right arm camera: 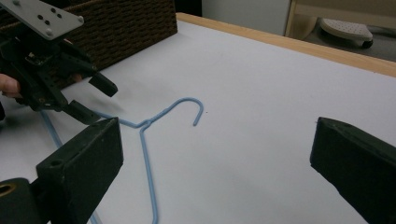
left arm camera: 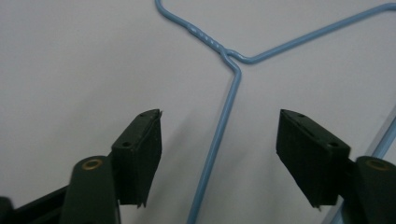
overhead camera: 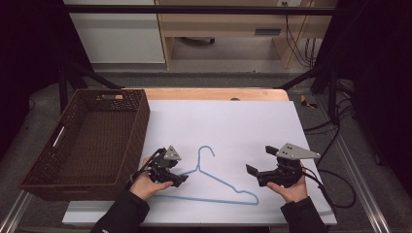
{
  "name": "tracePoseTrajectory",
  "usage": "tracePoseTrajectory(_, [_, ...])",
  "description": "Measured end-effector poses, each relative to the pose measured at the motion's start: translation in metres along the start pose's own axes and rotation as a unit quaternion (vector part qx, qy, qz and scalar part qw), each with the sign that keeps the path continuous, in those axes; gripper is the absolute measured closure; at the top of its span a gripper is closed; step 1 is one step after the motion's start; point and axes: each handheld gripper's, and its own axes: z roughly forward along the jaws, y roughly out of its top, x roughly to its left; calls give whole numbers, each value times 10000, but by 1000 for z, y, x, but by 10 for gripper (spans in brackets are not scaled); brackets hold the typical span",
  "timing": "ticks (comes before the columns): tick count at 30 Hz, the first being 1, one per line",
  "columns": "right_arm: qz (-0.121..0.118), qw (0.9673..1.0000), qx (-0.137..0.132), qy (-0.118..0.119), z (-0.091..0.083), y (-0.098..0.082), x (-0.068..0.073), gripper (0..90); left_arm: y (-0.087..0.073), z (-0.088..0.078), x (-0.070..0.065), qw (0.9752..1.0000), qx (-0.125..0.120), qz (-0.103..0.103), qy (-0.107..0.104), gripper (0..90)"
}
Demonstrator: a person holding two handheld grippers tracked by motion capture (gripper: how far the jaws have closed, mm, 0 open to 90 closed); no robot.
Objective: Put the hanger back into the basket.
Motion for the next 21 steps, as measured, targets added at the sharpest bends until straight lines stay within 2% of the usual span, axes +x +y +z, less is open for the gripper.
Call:
tracePoseTrajectory(12, [-19, 10000, 59, 14, 3, -1, 0, 30, 2, 12, 2, 9998, 181, 93, -8, 597])
tracePoseTrajectory(19, [-32, 10000, 76, 21, 5, -1, 0, 30, 3, 12, 4, 9996, 268, 27, -57, 659])
tracePoseTrajectory(21, [-12, 10000, 83, 18, 5, -2, 1, 30, 4, 12, 3, 9994, 332, 91, -41, 669])
